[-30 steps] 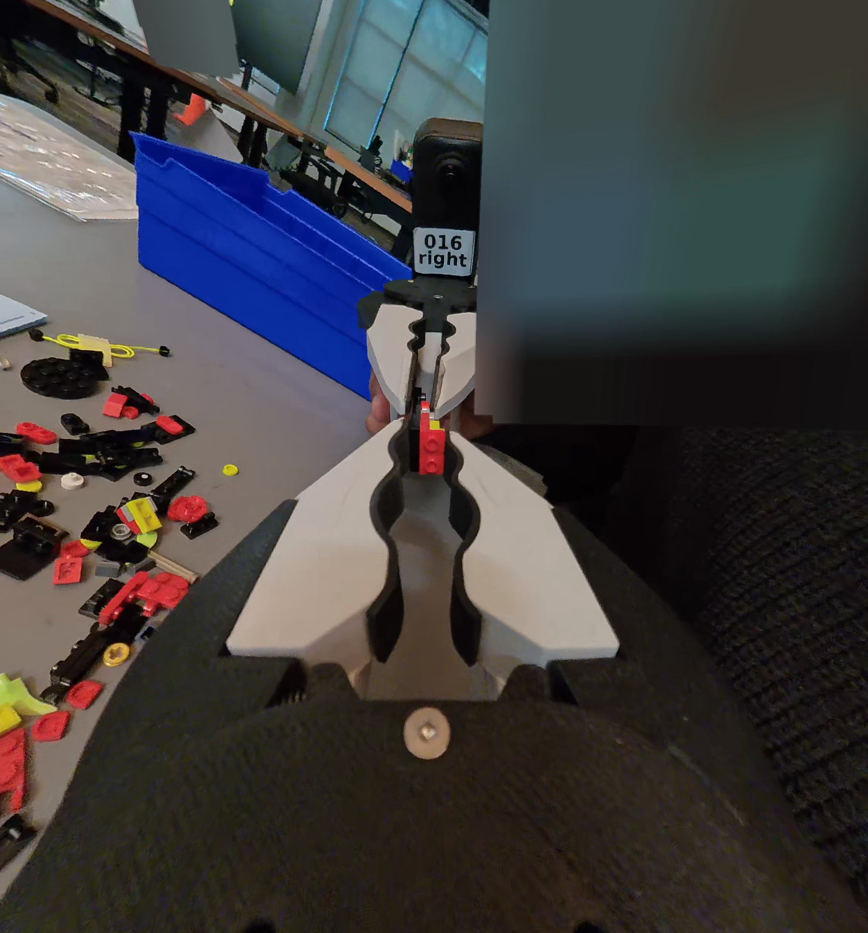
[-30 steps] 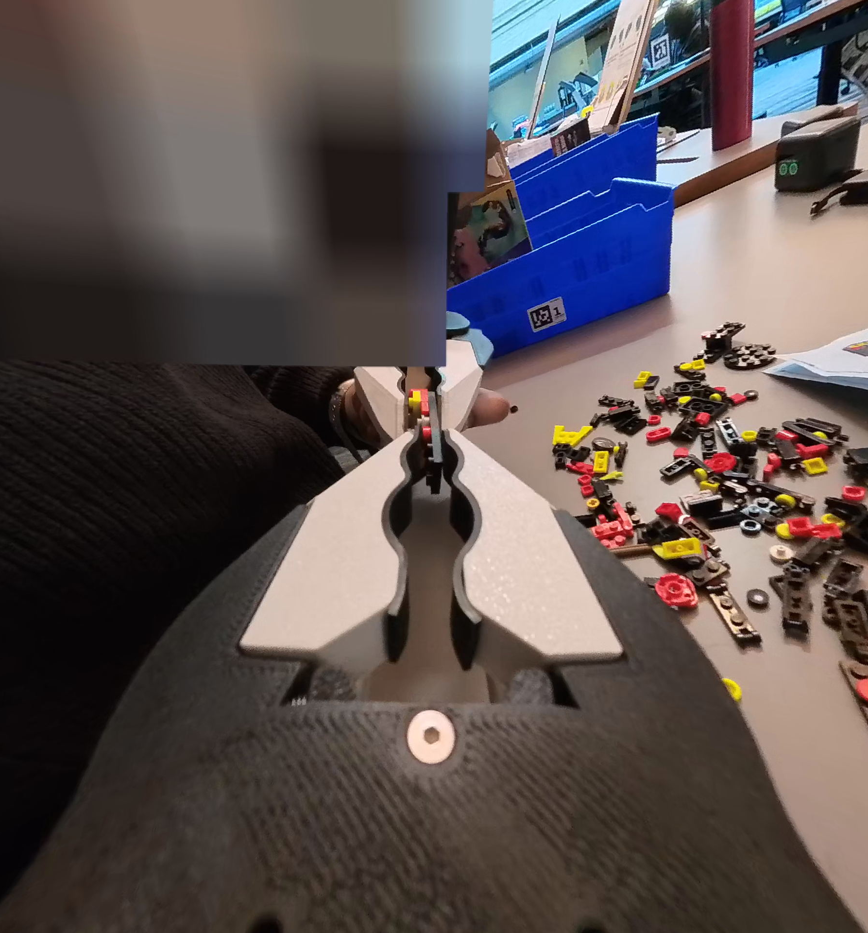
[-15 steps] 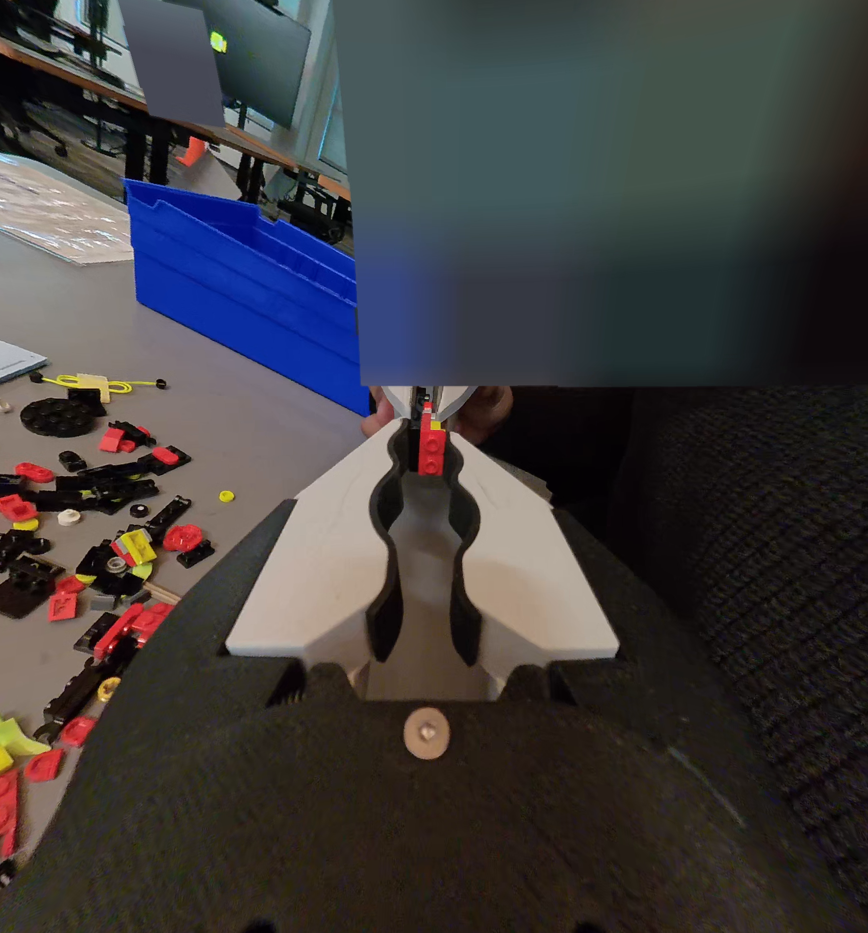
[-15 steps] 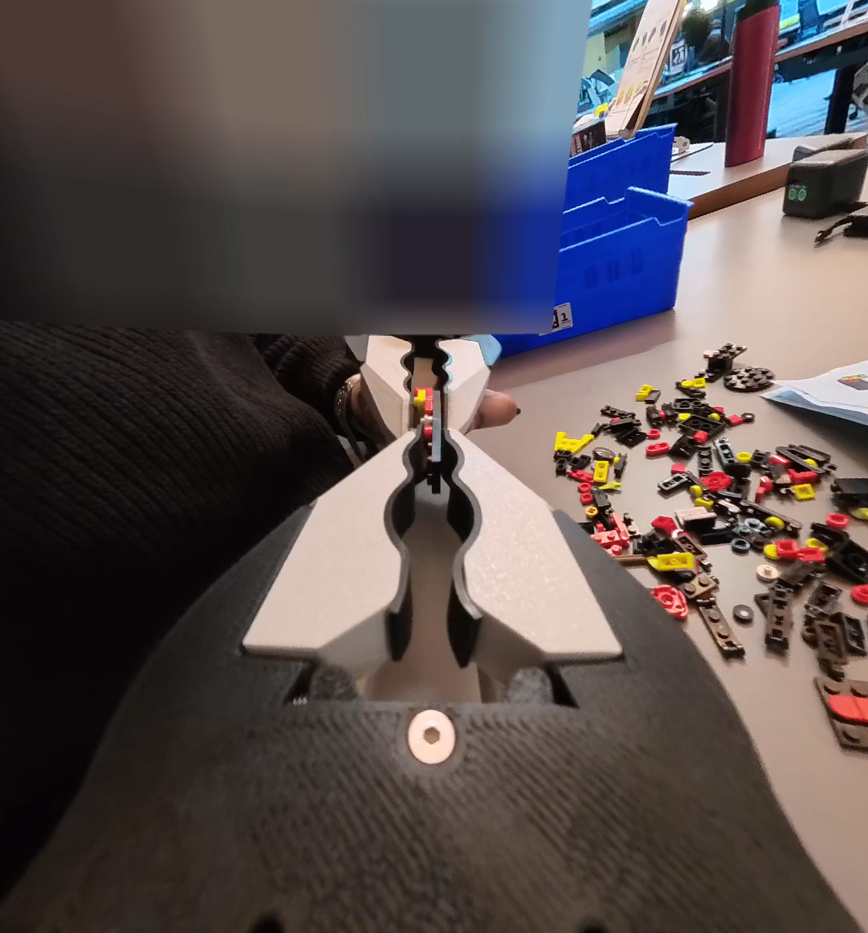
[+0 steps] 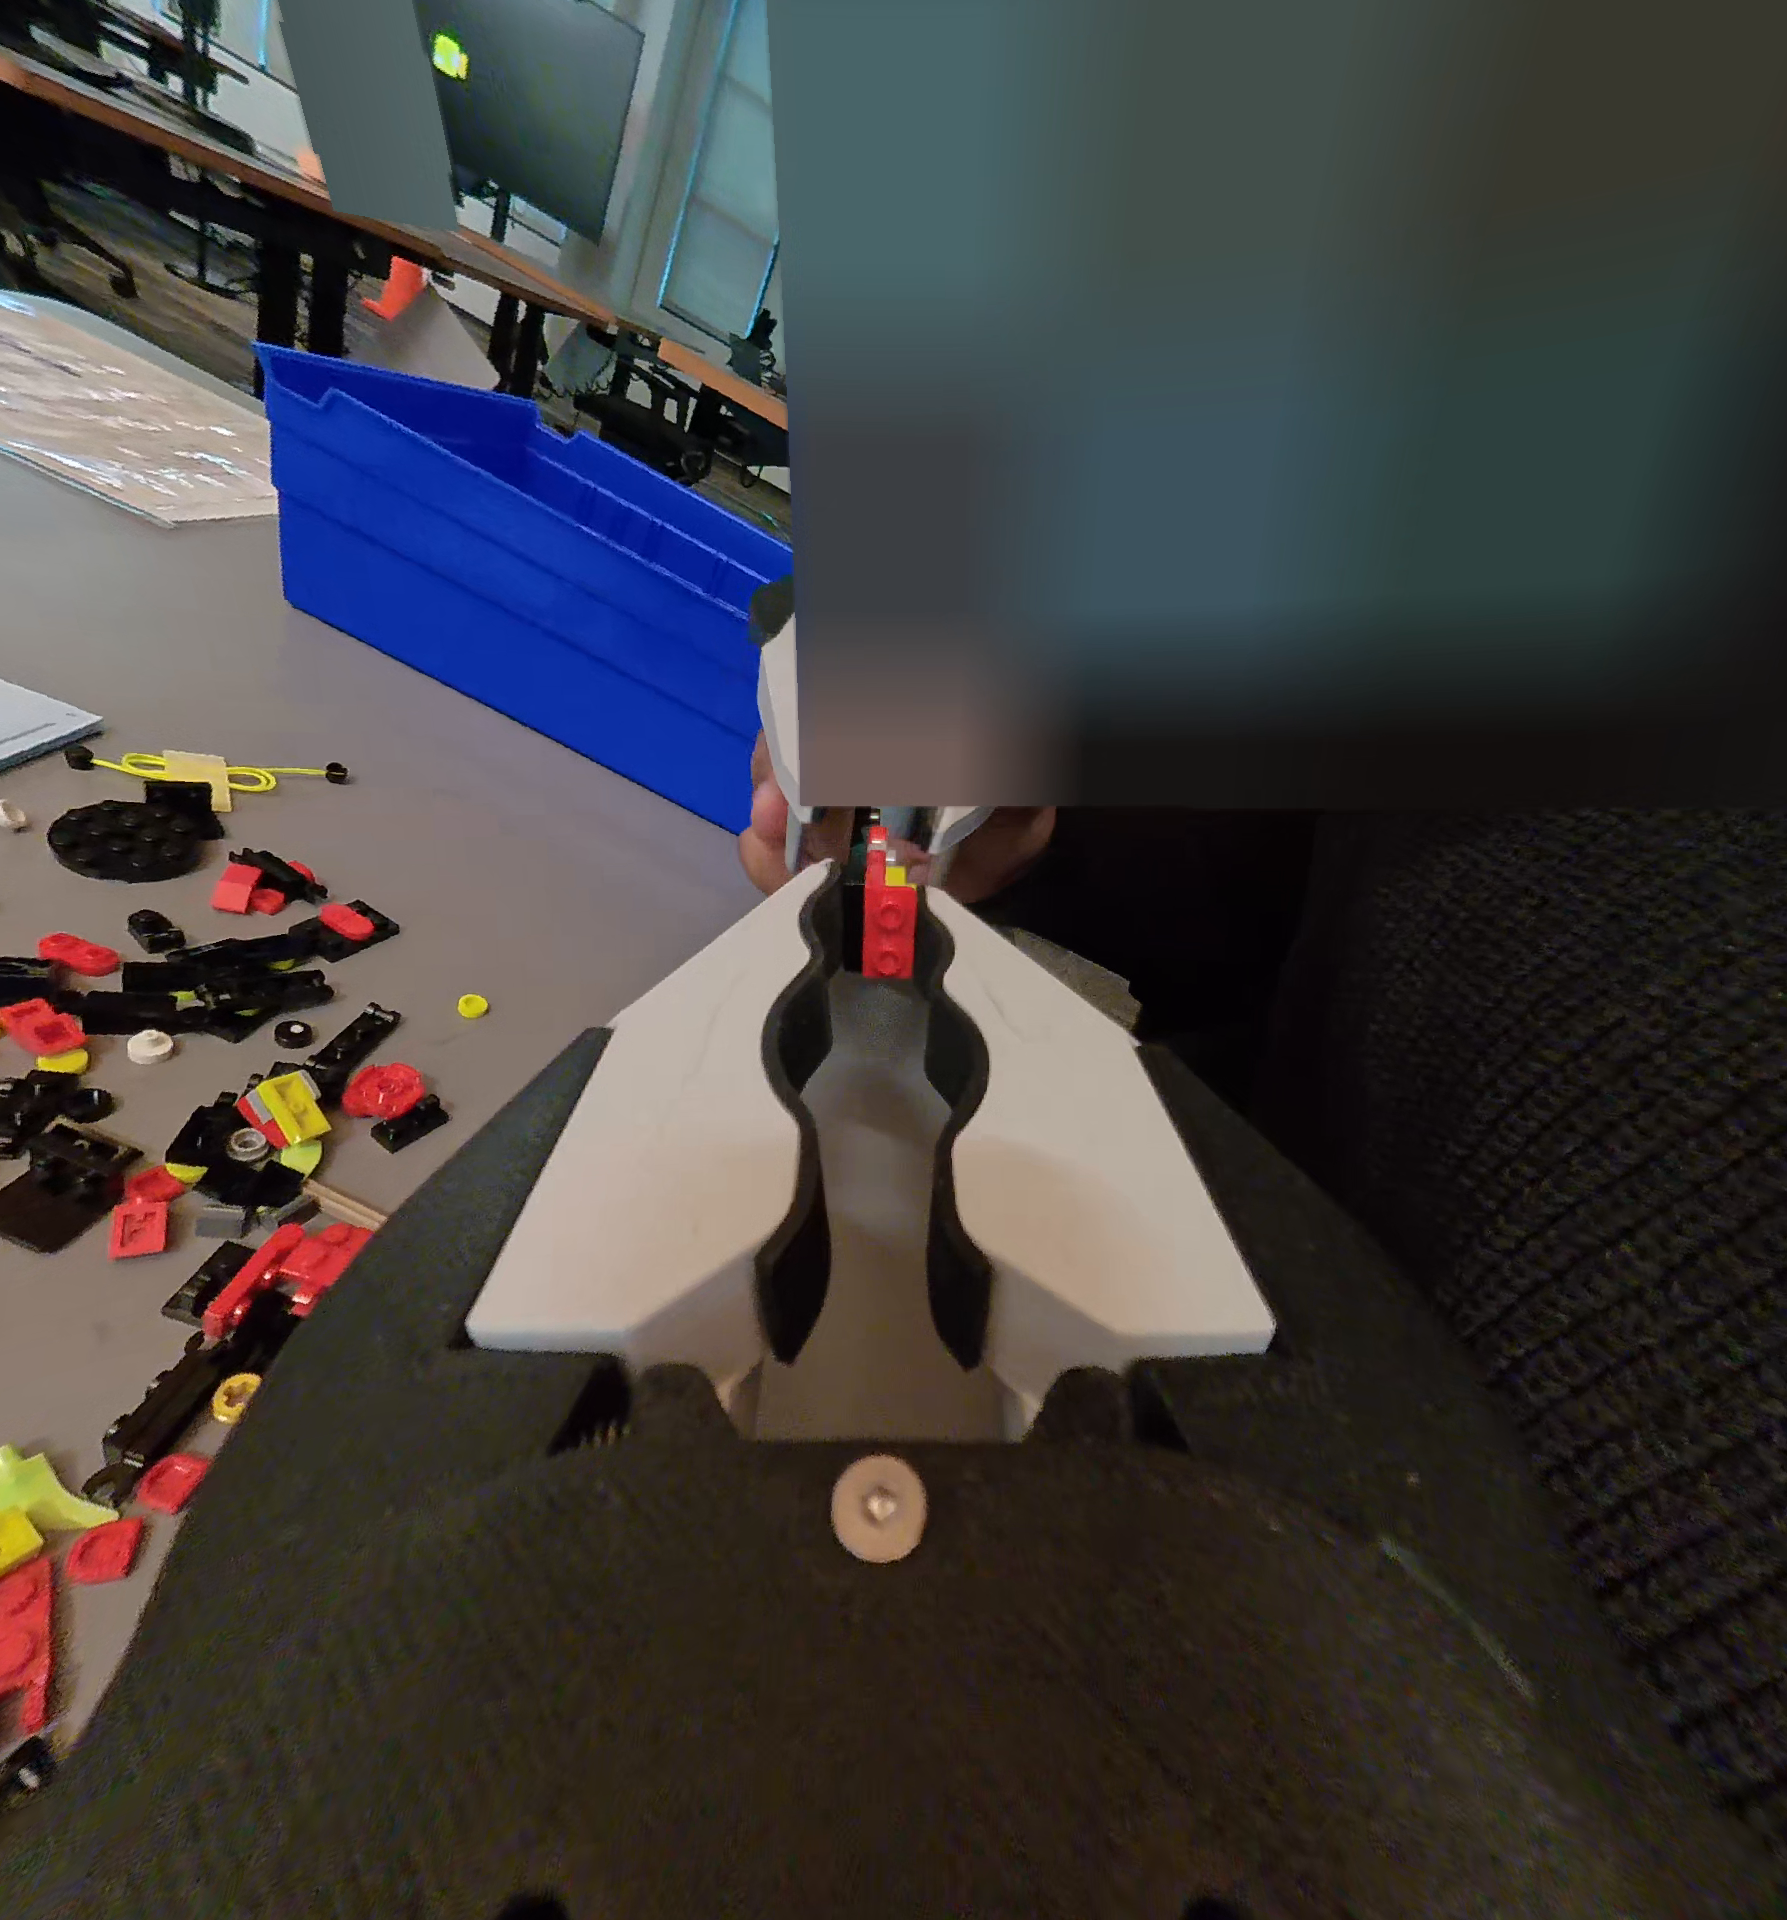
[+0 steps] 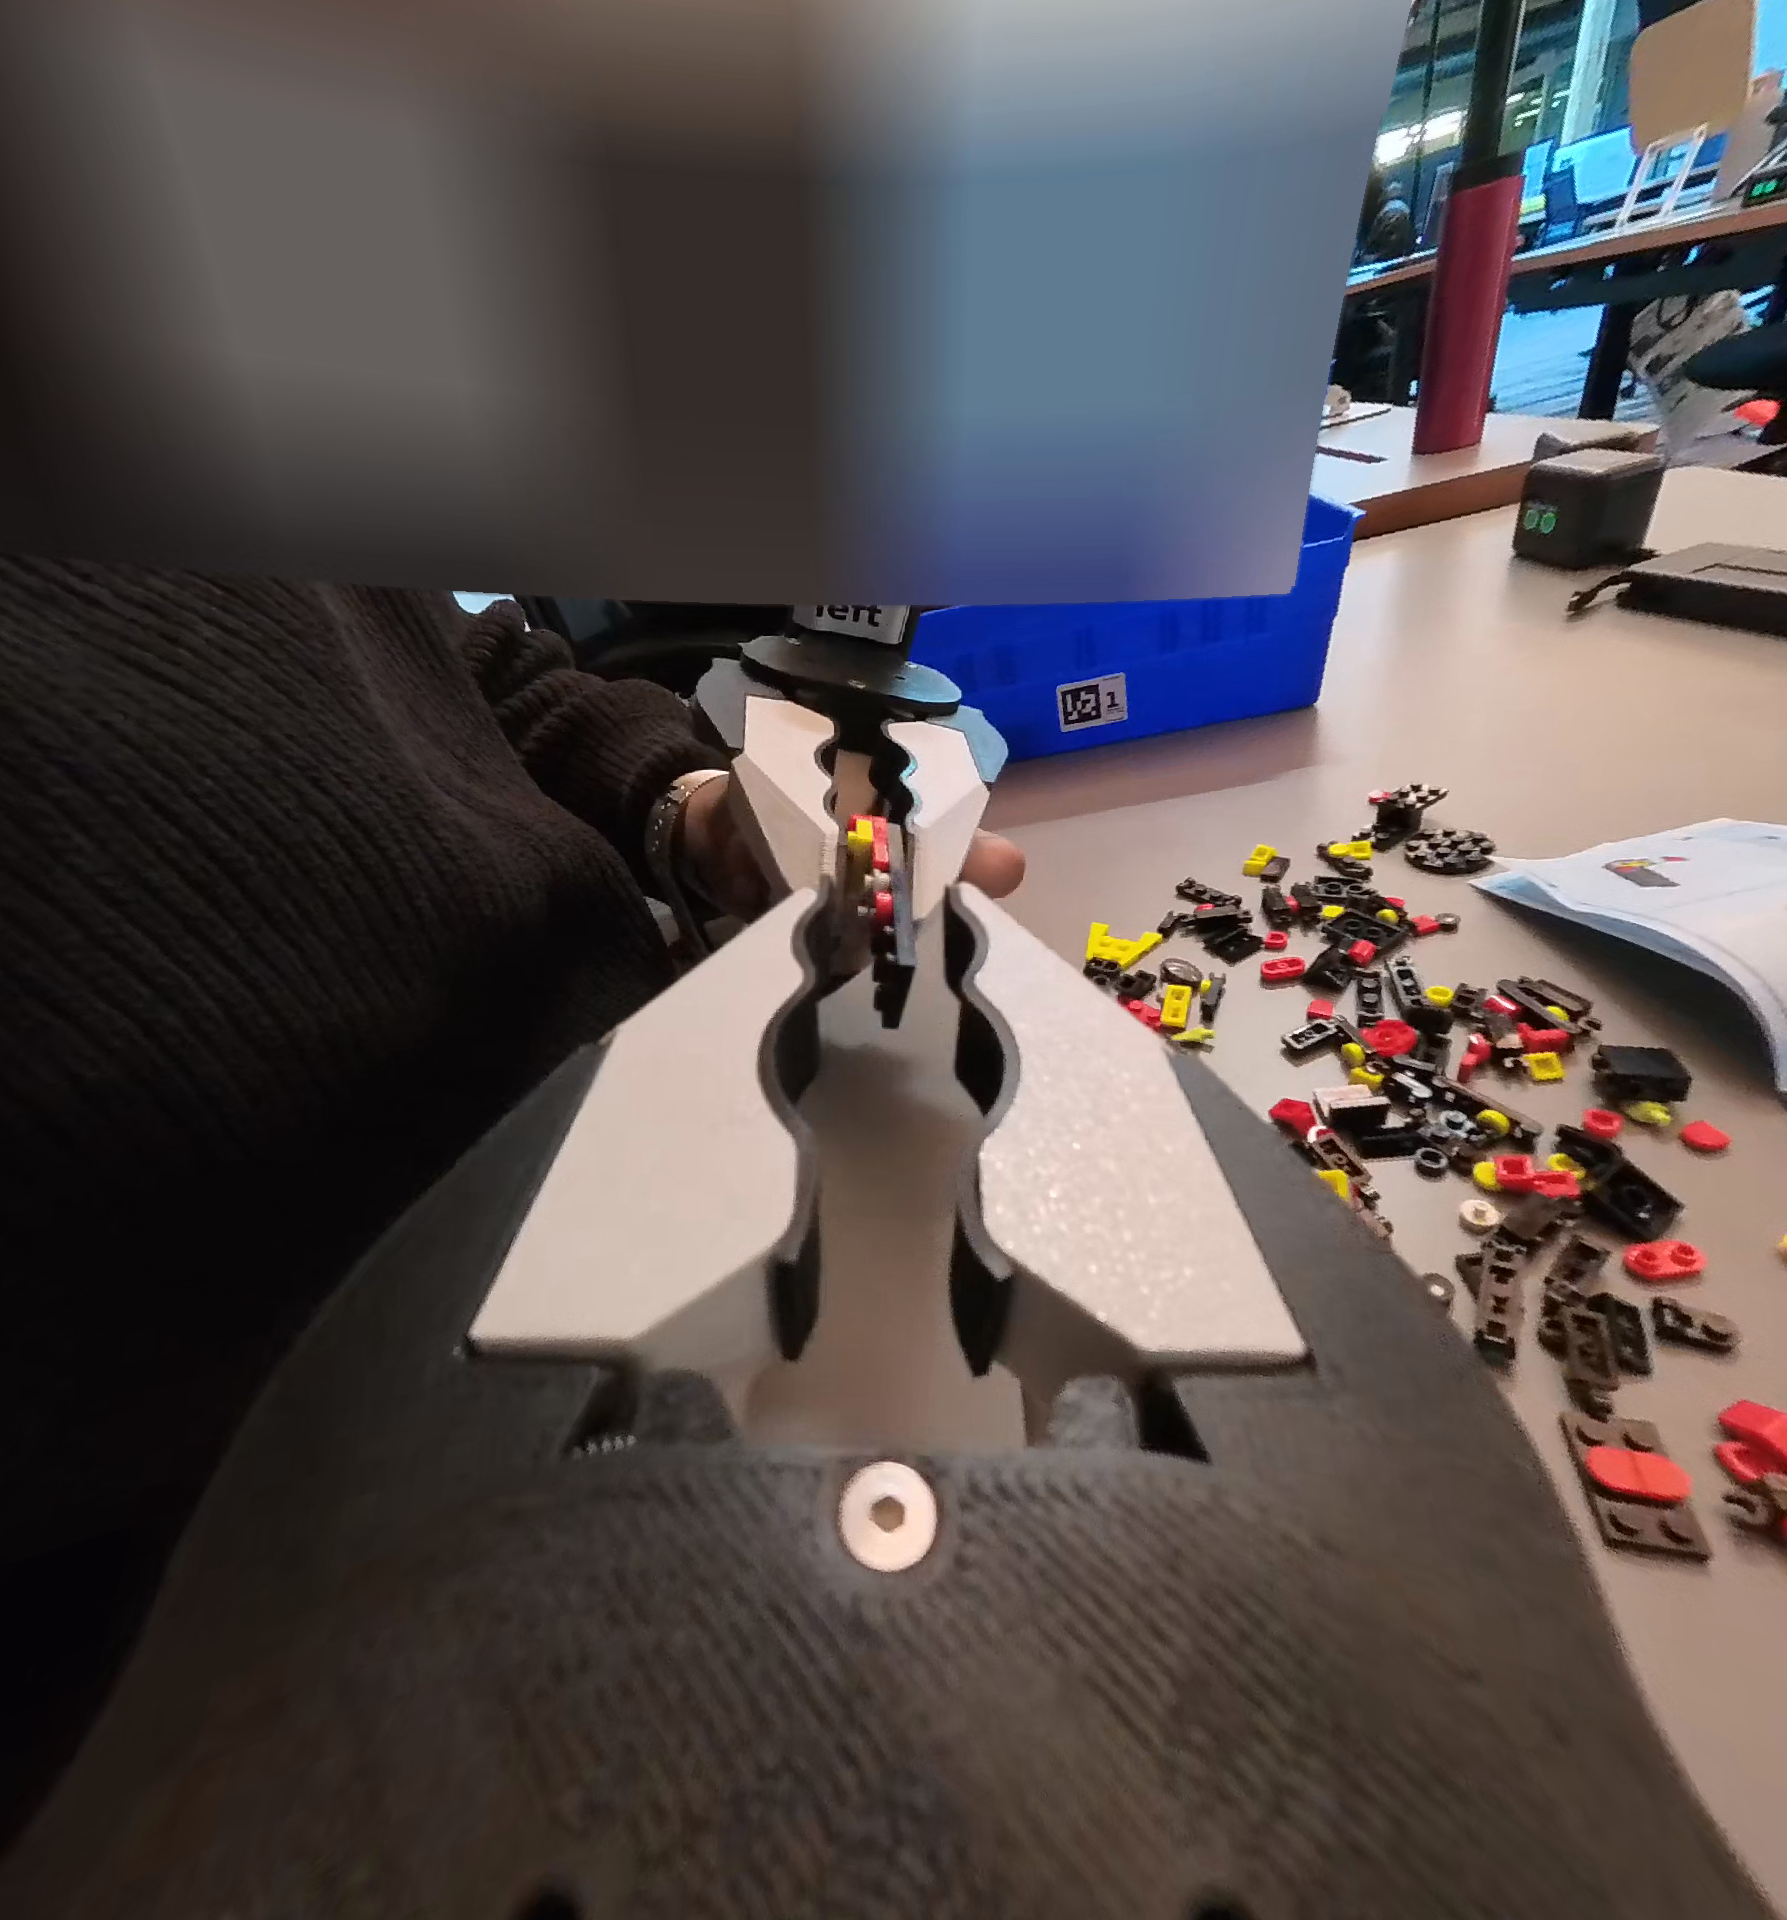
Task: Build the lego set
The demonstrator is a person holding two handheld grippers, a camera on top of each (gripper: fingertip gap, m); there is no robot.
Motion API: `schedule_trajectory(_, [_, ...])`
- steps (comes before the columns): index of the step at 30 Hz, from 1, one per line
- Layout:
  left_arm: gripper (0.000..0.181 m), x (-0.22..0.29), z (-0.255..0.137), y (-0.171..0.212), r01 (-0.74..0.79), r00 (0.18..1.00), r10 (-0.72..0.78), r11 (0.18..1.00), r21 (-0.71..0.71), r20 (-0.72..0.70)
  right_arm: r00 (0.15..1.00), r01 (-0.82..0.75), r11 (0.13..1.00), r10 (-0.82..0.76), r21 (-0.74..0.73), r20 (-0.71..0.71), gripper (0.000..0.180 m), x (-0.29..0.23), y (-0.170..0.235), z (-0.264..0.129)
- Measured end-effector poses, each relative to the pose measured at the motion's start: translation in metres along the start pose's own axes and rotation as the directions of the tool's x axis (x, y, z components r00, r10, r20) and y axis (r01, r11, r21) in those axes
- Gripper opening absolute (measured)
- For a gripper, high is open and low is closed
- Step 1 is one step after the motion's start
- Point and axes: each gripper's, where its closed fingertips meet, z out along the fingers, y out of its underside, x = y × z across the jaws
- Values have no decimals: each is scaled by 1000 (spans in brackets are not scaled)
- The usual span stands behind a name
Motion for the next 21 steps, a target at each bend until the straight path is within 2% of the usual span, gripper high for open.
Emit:
schedule_trajectory(10, [8,-3,3,4,-1,1000,1,1000,-22,18,999,-37,999,37,-11,6,23,0,3,3])
schedule_trajectory(21, [8,-3,9,16,-109,990,118,988,-108,75,999,-49,996,50,-70,11,11,-1,14,8])
